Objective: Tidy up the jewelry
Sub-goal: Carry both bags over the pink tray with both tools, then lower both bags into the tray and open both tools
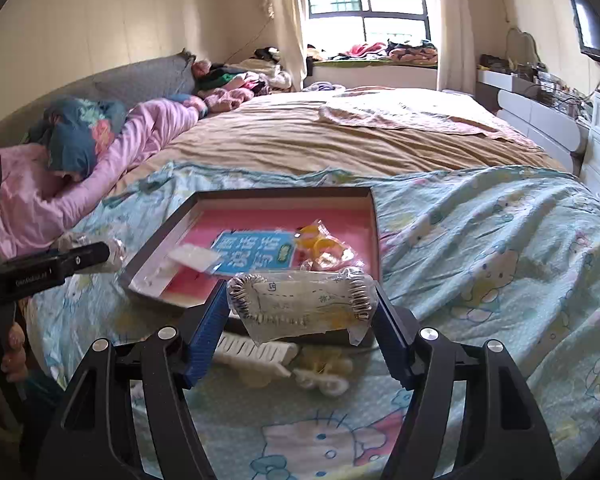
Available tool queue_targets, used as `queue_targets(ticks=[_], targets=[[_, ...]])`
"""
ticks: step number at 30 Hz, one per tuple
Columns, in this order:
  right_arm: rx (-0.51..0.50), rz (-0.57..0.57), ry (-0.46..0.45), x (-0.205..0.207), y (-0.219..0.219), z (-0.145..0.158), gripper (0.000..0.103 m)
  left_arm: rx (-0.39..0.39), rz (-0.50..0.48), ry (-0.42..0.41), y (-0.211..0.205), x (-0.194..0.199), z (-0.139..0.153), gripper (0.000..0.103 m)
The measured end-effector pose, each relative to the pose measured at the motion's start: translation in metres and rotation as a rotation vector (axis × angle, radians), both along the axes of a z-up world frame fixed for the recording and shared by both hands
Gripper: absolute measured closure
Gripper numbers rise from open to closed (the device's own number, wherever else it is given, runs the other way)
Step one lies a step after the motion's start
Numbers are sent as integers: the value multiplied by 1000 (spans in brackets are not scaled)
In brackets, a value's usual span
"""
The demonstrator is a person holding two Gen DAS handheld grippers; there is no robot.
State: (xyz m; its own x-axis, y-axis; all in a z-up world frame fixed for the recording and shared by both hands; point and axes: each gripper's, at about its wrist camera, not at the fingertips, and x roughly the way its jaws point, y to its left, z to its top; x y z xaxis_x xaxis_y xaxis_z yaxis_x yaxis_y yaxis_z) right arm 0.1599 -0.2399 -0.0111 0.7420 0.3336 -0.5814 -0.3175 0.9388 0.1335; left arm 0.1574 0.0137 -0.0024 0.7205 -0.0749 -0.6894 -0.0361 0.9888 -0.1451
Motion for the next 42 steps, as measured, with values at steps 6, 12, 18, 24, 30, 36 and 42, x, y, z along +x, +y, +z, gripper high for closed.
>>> queue_targets(ticks=[6,12,18,24,30,36,42], targets=[[16,-31,-17,8,-10,6,36,0,-8,1,-7,15,1,65],[22,-55,-38,18,-15,14,36,2,-29,0,-16,28,1,65],[11,-69,-46,31,-16,17,36,-2,-53,19,-22,43,-5,65],[-2,-70,-43,45,-13,17,36,-7,-67,46,-23,54,-16,65],[-21,-70,-34,61,-4,13,36,-18,-79,67,-21,59,-26,65],[-37,-60,-2,79,7,4,36,-24,-90,95,-22,63,-38,65],[-53,-50,31,94,19,-8,36,-16,-104,110,-23,65,-46,64]])
